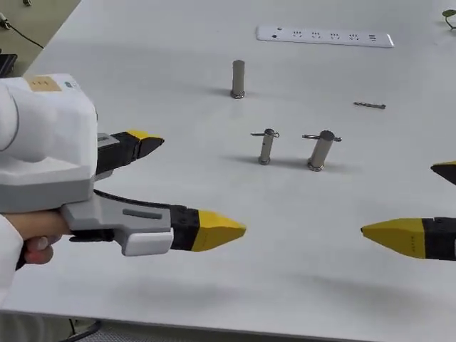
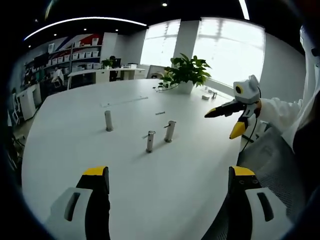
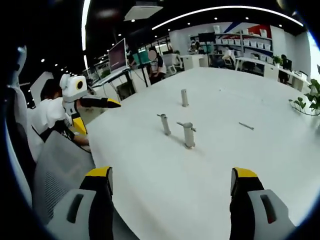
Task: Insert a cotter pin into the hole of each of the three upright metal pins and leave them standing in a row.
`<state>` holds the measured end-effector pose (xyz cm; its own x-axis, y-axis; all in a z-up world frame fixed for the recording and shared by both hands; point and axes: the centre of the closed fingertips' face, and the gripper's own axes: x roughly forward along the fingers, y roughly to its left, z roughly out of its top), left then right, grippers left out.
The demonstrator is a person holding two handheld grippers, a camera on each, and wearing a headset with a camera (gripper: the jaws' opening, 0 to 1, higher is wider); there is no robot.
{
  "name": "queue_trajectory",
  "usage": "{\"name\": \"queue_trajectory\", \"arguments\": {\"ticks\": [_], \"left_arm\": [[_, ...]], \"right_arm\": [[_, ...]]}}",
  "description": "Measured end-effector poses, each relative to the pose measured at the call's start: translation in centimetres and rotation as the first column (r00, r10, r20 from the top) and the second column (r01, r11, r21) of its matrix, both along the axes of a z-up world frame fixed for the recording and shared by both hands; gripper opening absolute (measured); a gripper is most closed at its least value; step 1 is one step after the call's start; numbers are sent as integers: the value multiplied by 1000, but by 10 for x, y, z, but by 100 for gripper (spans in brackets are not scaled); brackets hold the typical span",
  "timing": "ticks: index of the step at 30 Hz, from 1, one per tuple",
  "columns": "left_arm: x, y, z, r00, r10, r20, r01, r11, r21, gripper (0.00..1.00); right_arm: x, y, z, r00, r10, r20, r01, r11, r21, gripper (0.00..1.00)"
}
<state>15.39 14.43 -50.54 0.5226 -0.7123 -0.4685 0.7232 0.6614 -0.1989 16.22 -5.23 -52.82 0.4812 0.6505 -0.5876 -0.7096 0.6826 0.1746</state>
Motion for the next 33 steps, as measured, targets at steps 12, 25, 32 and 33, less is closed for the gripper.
{"name": "queue_trajectory", "arguments": {"ticks": [12,25,32,33], "left_arm": [[58,3,36,995,24,95,-18,998,-68,96],[150,-7,64,982,32,188,-24,999,-41,83],[196,-5,45,976,59,209,-63,998,12,67],[199,-5,43,976,64,207,-67,998,8,65]], "right_arm": [[-8,-1,8,999,-45,30,43,998,41,92],[-16,-15,5,996,-83,19,82,996,35,90],[-17,-17,7,995,-94,14,93,995,38,90],[-18,-17,7,995,-95,11,94,995,36,90]]}}
